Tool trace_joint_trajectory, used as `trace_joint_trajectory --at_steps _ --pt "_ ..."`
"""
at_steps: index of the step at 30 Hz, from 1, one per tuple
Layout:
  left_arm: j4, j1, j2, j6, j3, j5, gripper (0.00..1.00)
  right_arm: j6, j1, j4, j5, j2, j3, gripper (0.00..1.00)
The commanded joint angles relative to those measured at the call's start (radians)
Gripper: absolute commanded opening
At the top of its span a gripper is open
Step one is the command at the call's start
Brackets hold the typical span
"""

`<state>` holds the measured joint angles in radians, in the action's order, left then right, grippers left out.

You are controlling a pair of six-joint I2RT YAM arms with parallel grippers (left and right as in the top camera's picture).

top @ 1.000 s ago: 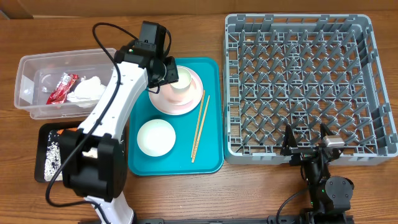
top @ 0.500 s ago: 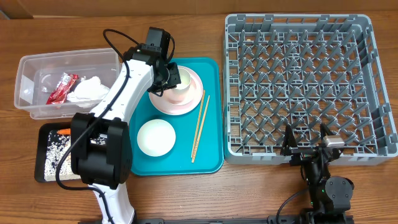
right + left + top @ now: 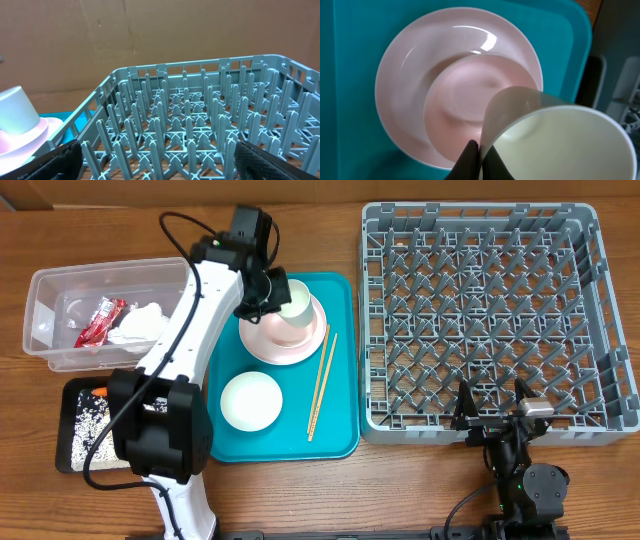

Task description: Sort waste into correct bins and load items into the dishwasher

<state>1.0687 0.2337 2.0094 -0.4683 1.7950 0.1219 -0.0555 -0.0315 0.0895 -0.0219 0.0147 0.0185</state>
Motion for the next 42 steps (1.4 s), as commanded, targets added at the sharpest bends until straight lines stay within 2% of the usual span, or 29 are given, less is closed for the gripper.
trace_joint_trajectory --at_steps 1,13,16,30,42 --pt "0.059 -0.021 -0.043 0.028 0.080 0.043 0.04 0.000 0.007 -0.007 -0.003 -0.011 -0.011 1.00" --pt "0.228 -0.103 -0.098 0.323 0.115 0.494 0.04 0.000 0.007 -0.007 -0.002 -0.011 -0.011 1.00" --pt "0.249 -0.133 -0.098 0.367 0.115 0.530 0.04 0.000 0.007 -0.007 -0.002 -0.011 -0.011 1.00" --pt "0.264 -0.160 -0.098 0.407 0.113 0.549 0.04 0.000 0.007 -0.007 -0.002 -0.011 -0.011 1.00" --pt "0.270 -0.160 -0.097 0.672 0.082 0.914 0.04 0.000 0.007 -0.007 -0.003 -0.011 -0.011 1.00"
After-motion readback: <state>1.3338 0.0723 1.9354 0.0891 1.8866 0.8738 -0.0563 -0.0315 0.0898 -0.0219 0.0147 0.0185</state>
